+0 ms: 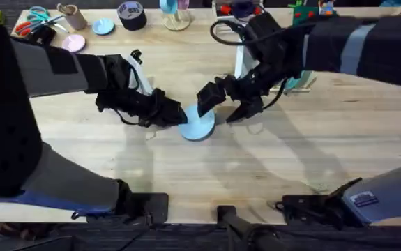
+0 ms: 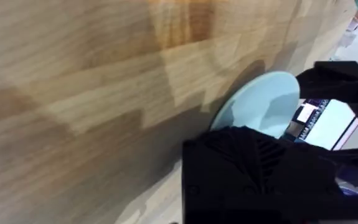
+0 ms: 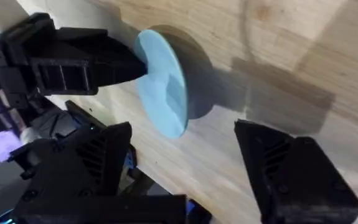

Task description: Pick up the plates from the table one by one and place each into a slot on the dish rack.

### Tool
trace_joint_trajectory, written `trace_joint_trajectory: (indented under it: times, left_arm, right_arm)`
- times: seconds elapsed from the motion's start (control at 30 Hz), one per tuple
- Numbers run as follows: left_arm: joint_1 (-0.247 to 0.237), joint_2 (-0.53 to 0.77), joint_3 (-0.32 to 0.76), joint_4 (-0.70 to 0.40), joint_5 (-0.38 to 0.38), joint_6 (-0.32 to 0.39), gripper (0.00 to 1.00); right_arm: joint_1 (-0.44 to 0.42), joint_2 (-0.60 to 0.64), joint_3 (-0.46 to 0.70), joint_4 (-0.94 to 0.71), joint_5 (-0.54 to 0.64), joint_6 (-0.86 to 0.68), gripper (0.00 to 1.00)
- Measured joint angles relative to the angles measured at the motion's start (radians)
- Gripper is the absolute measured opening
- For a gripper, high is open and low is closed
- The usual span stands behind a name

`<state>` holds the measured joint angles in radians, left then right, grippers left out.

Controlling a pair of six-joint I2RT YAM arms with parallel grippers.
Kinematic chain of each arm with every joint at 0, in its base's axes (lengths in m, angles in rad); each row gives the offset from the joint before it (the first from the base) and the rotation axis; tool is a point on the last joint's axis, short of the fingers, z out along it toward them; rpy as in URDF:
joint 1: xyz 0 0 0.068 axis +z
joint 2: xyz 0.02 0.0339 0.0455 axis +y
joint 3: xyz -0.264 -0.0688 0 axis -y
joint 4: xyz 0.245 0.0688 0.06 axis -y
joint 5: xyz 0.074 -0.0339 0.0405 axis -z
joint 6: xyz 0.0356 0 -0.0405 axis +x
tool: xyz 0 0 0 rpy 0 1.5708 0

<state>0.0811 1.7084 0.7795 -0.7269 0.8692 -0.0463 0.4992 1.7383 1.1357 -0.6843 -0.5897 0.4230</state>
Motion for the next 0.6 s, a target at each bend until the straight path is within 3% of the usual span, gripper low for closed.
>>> trace_joint_trajectory:
  times: [0.33, 0.6]
  left_arm:
    - [0.000, 0.000, 0.000, 0.000, 0.000, 0.000, 0.042]
    - [0.000, 0.000, 0.000, 0.000, 0.000, 0.000, 0.043]
  right_arm:
    - [0.006, 0.000, -0.028, 0.060, -0.042, 0.042, 0.987]
    - [0.063, 0.000, -0.029, 0.132, -0.039, 0.067, 0.992]
